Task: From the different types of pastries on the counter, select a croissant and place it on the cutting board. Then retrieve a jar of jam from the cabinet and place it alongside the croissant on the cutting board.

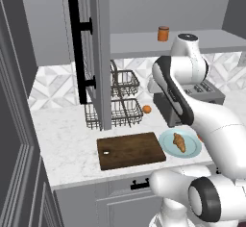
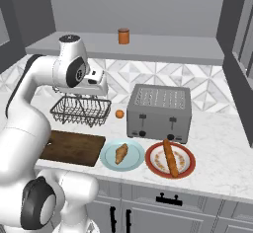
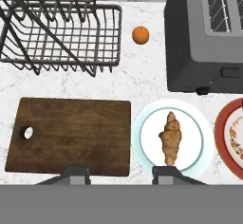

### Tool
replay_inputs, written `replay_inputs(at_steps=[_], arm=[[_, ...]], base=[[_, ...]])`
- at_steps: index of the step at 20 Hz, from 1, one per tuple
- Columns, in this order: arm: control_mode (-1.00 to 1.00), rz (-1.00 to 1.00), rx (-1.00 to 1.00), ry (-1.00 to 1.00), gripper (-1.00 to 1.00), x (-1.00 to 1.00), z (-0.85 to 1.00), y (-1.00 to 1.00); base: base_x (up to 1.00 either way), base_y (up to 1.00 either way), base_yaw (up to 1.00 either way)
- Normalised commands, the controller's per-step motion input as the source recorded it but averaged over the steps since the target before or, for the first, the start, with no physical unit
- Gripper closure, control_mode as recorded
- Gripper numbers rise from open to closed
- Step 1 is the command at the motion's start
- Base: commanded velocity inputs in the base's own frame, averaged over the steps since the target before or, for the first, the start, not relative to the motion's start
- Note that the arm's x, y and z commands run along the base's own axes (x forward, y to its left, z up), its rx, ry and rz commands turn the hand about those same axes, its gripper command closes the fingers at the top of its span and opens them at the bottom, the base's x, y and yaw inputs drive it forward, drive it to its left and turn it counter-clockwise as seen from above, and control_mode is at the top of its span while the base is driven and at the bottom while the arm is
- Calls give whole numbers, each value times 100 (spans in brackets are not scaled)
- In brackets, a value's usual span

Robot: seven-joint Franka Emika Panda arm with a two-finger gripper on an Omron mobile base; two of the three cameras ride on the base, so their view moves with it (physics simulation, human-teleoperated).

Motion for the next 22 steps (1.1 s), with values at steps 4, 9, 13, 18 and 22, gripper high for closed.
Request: replay_inputs(at_steps=[4,9,13,18,22], arm=[[-100,0,-1,-3,-100,-19,-3,-6],[-100,-2,0,-1,-100,-69,-16,-26],[-100,-3,0,-8,-100,-75,-12,-28],[-100,-4,0,-14,-100,-84,-25,-41],[-100,-5,-4,-10,-100,-50,-51,-34]], base=[[0,0,0],[0,0,0],[0,0,0],[0,0,0],[0,0,0]])
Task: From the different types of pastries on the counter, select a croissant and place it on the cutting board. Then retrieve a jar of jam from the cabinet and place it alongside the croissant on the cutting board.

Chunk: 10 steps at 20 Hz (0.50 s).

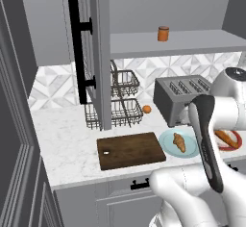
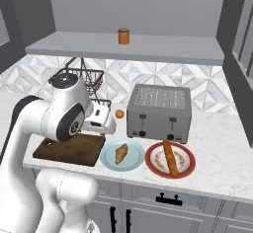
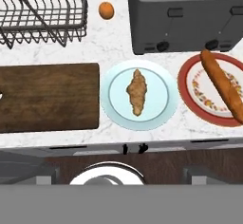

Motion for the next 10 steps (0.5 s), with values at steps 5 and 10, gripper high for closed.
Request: replay_inputs(at_steps=[5,10], arm=[[-100,-3,-6,-5,-100,-16,-55,-20],[-100,-3,-3,-2,-100,0,-35,-8]], base=[[0,0,0],[0,0,0]])
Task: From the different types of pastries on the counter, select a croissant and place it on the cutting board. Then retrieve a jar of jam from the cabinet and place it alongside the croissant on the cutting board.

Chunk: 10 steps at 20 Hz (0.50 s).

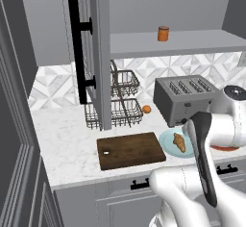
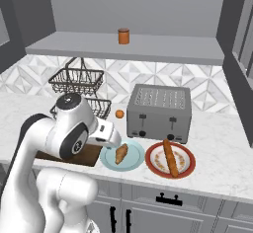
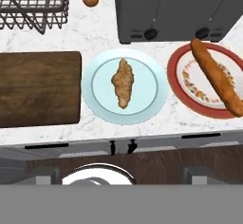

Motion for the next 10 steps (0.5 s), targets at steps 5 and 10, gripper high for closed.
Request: replay_inputs(at_steps=[5,10], arm=[[-100,-5,0,-2,-100,15,-39,0],[-100,-7,0,-6,-100,42,-50,0]], base=[[0,0,0],[0,0,0]])
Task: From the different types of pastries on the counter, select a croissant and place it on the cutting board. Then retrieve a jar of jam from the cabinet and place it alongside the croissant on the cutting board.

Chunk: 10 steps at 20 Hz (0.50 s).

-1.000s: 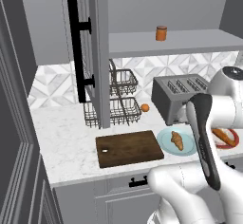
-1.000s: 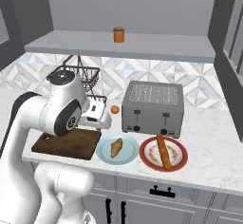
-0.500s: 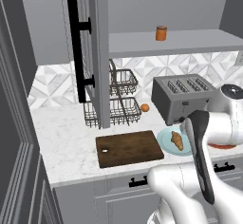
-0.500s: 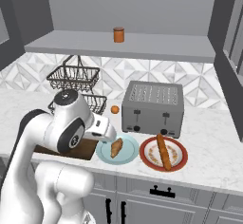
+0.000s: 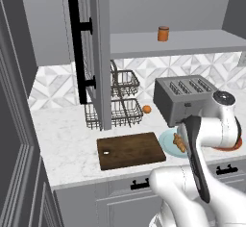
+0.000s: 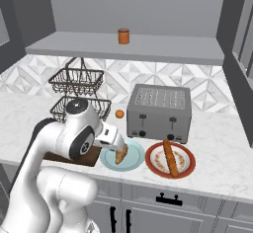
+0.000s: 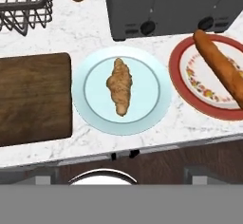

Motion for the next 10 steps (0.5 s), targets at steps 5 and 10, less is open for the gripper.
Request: replay_inputs(at_steps=[5,10], arm=[[-100,-3,0,-2,-100,53,-41,0],[-100,0,-1,-1,-100,61,-47,-2]], base=[[0,0,0],[0,0,0]])
